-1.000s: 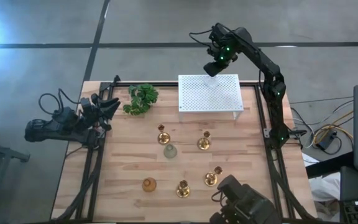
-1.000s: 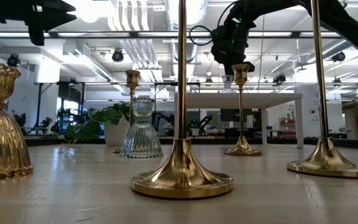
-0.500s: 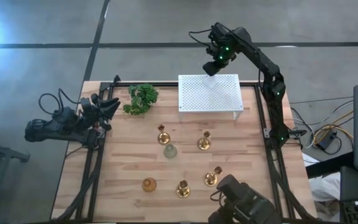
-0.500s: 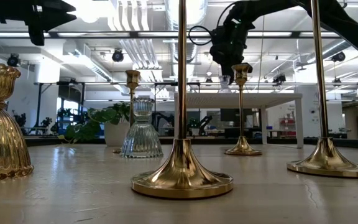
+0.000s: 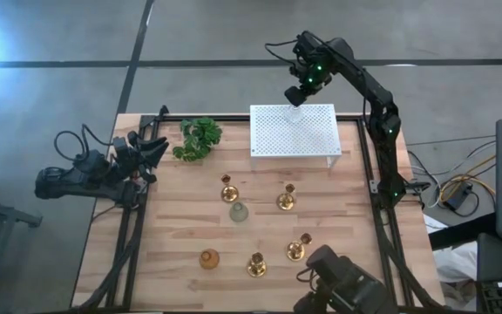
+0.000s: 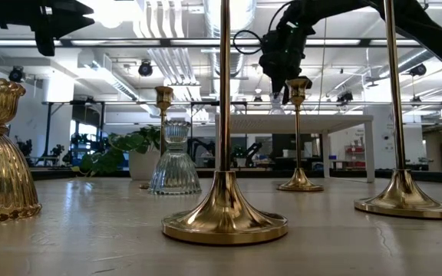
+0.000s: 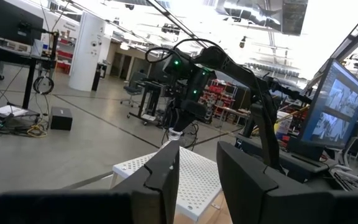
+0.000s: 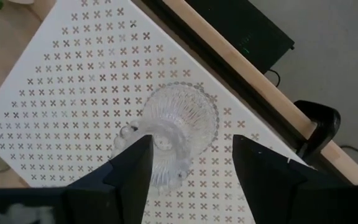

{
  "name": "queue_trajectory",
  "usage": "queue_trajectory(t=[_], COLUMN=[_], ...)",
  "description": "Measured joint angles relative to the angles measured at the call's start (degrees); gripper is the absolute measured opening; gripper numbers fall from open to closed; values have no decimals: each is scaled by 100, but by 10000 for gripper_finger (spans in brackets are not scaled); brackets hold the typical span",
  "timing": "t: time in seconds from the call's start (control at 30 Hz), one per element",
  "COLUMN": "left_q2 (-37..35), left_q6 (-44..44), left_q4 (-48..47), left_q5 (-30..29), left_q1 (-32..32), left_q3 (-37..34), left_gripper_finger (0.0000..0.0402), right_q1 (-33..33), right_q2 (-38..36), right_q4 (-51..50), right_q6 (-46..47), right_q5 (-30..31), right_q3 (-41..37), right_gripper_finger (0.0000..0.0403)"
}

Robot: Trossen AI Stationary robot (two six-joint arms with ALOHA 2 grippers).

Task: Pick & Place candle stick holders
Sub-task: Put the transparent glass candle holder on the shelf, then put the yellow glass candle holder on the shelf

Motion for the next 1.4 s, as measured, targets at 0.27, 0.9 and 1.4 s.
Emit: queue_trajectory(t=[0.27,0.9,1.4], left_q2=[1,0,1], left_q6=[3,238,247], left_q4=[0,4,5], left_q5=[0,0,2], left_q1=[0,0,0], left_q3=[0,0,11], left_gripper_finger=[112,112,112], right_q1=[0,708,3856], right_q2=[-358,-2974,-4009], right_q4=[-1,-5,-47], right_q6=[10,355,2283], right_q5=[6,5,1817], right_q3=[102,104,90], right_gripper_finger=[207,187,170])
